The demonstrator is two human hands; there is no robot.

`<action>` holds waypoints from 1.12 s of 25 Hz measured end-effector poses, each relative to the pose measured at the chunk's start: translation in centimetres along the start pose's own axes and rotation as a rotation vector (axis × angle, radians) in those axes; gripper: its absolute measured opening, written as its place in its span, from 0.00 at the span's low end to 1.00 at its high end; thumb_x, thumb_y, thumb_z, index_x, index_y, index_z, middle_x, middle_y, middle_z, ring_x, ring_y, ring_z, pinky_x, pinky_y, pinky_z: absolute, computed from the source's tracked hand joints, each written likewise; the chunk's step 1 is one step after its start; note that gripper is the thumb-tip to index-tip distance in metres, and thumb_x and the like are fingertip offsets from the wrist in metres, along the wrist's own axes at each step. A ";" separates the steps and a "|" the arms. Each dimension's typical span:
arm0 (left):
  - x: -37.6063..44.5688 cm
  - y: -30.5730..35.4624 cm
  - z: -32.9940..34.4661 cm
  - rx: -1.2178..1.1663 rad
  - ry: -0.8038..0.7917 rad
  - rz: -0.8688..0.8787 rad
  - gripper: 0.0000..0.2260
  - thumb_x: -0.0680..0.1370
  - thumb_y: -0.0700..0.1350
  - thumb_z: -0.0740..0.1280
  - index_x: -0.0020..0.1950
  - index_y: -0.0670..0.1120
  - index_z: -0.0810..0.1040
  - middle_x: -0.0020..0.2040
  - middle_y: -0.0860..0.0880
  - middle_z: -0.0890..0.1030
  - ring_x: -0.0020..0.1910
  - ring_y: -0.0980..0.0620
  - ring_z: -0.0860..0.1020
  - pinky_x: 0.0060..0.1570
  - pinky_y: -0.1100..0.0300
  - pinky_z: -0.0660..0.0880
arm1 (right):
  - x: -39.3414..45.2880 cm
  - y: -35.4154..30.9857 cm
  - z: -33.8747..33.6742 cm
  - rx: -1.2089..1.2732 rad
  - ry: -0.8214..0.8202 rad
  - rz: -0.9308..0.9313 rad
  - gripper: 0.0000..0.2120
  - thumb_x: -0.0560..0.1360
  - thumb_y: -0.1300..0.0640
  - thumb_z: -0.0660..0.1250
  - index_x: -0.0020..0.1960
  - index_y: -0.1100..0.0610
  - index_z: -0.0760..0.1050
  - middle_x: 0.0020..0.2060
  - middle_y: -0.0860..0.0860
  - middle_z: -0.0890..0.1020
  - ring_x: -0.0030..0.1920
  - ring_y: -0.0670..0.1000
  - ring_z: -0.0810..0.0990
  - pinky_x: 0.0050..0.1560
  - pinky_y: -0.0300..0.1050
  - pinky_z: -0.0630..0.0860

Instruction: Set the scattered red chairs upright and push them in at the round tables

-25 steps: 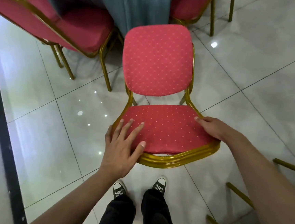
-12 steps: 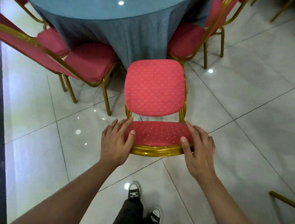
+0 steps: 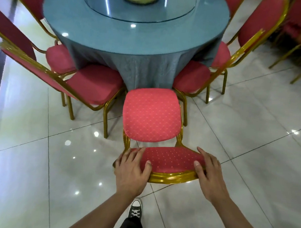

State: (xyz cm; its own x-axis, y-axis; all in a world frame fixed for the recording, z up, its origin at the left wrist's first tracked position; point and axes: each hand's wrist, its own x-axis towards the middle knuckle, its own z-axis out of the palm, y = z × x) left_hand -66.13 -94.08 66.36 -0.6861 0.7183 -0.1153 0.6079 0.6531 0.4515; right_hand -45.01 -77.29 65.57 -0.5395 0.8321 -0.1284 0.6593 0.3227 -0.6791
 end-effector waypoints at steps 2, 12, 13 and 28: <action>1.4 0.4 -0.5 -0.018 0.003 -0.012 0.30 0.77 0.64 0.45 0.77 0.58 0.67 0.72 0.54 0.74 0.76 0.51 0.64 0.75 0.50 0.54 | 1.7 -0.7 -0.1 -0.007 0.023 0.000 0.29 0.79 0.30 0.47 0.77 0.37 0.61 0.63 0.40 0.66 0.64 0.37 0.61 0.72 0.65 0.67; 11.5 1.4 -3.1 -0.002 0.003 0.003 0.31 0.78 0.67 0.41 0.74 0.57 0.69 0.70 0.53 0.74 0.72 0.51 0.67 0.75 0.48 0.57 | 11.2 -3.4 -0.8 -0.041 0.042 -0.082 0.29 0.80 0.31 0.45 0.77 0.39 0.62 0.66 0.47 0.71 0.66 0.49 0.68 0.71 0.54 0.61; 12.4 1.4 -3.2 -0.003 0.007 -0.008 0.32 0.78 0.67 0.40 0.73 0.57 0.69 0.70 0.53 0.75 0.72 0.50 0.67 0.75 0.47 0.57 | 12.0 -3.6 -0.8 -0.045 0.037 -0.094 0.28 0.80 0.31 0.45 0.76 0.39 0.62 0.66 0.46 0.71 0.66 0.49 0.68 0.70 0.53 0.60; 19.1 3.1 -4.0 -0.118 0.152 -0.039 0.33 0.78 0.73 0.42 0.80 0.60 0.58 0.76 0.52 0.66 0.77 0.51 0.59 0.76 0.46 0.52 | 22.3 -5.1 -3.7 -0.020 -0.213 -0.269 0.29 0.78 0.27 0.46 0.77 0.27 0.46 0.68 0.43 0.62 0.64 0.44 0.59 0.73 0.64 0.61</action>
State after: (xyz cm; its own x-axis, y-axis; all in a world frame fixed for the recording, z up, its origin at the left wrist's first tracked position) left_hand -78.90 -79.29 69.09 -0.7662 0.6426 -0.0044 0.5343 0.6408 0.5513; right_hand -58.52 -58.69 68.84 -0.7916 0.6034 -0.0959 0.4871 0.5284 -0.6954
